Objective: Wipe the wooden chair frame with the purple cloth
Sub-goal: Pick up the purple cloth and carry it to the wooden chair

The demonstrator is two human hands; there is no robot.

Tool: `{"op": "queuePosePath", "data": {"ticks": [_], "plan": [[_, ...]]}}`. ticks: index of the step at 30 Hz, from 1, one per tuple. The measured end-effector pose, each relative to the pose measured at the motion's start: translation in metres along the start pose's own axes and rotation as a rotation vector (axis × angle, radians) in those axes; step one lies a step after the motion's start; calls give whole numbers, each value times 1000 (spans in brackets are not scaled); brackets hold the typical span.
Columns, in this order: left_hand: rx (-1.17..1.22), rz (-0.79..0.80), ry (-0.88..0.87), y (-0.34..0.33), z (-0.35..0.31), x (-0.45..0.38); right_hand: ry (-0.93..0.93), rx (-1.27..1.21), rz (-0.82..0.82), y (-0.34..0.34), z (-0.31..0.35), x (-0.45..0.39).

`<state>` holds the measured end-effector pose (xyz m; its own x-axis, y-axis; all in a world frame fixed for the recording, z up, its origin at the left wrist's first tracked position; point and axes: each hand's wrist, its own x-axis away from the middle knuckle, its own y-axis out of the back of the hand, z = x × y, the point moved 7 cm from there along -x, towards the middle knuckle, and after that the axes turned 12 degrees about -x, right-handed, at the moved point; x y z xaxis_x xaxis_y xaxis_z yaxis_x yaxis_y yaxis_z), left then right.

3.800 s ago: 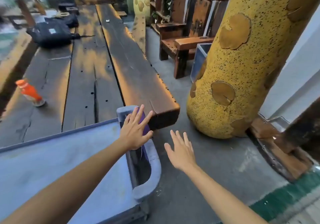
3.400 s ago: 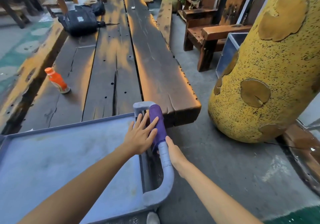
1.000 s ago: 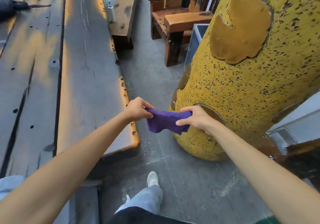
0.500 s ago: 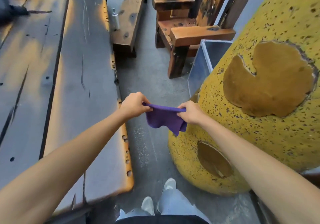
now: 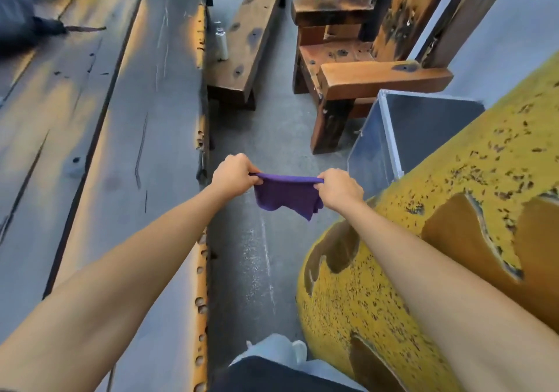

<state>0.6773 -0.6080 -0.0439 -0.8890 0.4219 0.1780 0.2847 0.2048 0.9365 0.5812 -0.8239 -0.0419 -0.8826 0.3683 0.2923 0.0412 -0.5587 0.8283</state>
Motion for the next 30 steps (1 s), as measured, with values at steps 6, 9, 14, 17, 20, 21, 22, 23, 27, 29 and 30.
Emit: {"op": "queuePosePath", "data": {"ticks": [6, 9, 14, 17, 20, 21, 22, 23, 27, 29, 30], "plan": [[6, -9, -14, 3, -6, -71, -114, -142, -52, 12, -6, -62], [4, 28, -35, 0, -9, -123, -209, -358, -65, 15, -15, -101], [17, 97, -150, -6, -16, -231, -326, -435, -109, 27, -25, -177], [-3, 129, -240, 1, -20, -296, -395, -463, -157, 41, -24, -224], [-1, 144, -297, 20, -24, -351, -428, -481, -197, 61, -13, -259], [-8, 154, -309, 27, -25, -368, -432, -490, -214, 67, -8, -270], [-12, 153, -324, 36, -26, -385, -435, -499, -231, 74, -3, -282], [-11, 145, -341, 44, -28, -398, -438, -512, -245, 80, 2, -292], [-5, 96, -376, 80, -34, -450, -465, -604, -318, 103, 18, -338], [0, 72, -386, 96, -35, -473, -465, -675, -358, 114, 24, -362], [-4, 67, -394, 101, -36, -482, -461, -720, -371, 117, 27, -372]]}}
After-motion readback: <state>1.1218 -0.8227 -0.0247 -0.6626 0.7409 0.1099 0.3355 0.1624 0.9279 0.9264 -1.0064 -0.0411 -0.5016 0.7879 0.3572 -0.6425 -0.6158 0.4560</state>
